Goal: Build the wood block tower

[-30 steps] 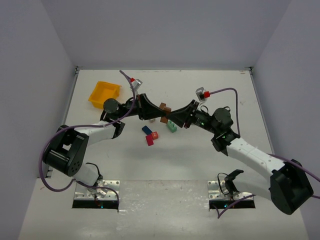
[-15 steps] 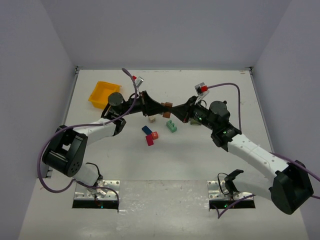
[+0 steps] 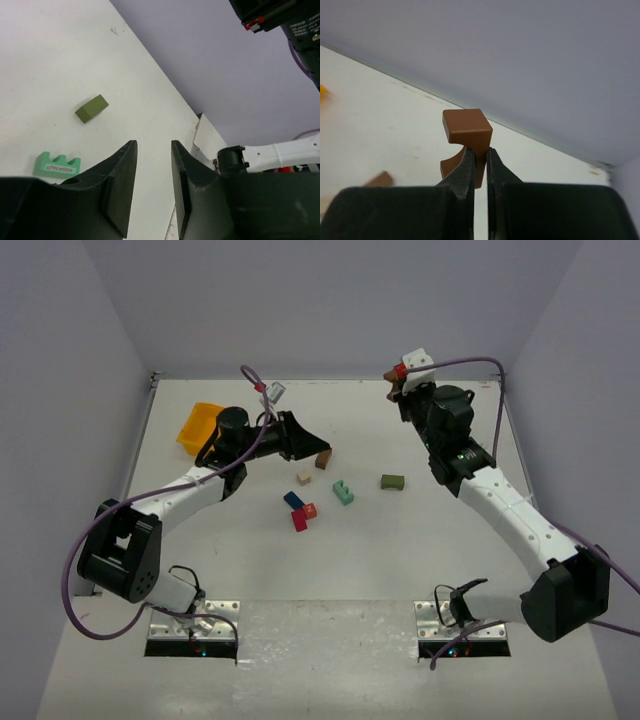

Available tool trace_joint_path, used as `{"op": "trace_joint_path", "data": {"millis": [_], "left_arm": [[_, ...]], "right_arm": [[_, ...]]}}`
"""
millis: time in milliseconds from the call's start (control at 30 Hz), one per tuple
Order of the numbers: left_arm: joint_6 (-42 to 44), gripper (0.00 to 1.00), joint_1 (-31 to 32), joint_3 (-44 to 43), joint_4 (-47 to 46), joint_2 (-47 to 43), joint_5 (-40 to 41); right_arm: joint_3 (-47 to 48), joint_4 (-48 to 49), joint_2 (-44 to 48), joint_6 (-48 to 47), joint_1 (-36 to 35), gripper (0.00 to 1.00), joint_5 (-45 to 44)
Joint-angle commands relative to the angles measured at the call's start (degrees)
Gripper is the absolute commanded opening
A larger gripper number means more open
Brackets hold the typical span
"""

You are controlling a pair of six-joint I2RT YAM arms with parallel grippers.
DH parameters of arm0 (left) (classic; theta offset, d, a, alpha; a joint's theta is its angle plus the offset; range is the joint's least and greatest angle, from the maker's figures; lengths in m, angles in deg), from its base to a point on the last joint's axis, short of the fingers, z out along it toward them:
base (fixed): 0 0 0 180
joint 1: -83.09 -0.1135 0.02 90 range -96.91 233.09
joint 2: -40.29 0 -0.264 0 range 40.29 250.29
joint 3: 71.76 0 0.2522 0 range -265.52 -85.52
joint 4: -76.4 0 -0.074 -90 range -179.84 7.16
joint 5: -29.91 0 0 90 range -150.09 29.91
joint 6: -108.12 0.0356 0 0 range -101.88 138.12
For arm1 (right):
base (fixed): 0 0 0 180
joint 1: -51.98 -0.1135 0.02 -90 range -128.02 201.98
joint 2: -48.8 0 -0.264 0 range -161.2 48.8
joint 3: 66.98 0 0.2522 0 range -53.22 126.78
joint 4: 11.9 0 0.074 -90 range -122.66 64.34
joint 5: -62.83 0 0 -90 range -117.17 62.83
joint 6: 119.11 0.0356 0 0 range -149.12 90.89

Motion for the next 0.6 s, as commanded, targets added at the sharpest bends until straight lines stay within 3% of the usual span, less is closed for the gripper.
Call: {"op": "trace_joint_path", "data": {"millis": [0,133,200,333,567], "left_arm": [[6.3,0.35,-2.2,-5.9,7.5,-1.2,9.3],[9.1,0.35,-2.8,-7.6,14.0,-1.7,17.6],[10.0,0.36,-3.2,-7.7,15.3,-2.1,20.3],[11.1,0.39,-3.8,-7.9,18.9,-3.0,25.9],[12.3,0.47,-4.5,-8.0,24.0,-5.9,35.3]], "right_arm": [[-3.8,10.4,-5.0,-33.0,0.5,0.0,-11.9],[-11.8,29.8,-11.0,-59.9,2.9,0.0,-18.5],[-12.3,34.2,-14.9,-64.3,5.0,0.0,-19.1],[-13.4,36.3,-22.5,-68.8,7.8,0.0,-19.3],[-13.0,43.1,-34.8,-68.1,13.2,0.0,-17.9]]}}
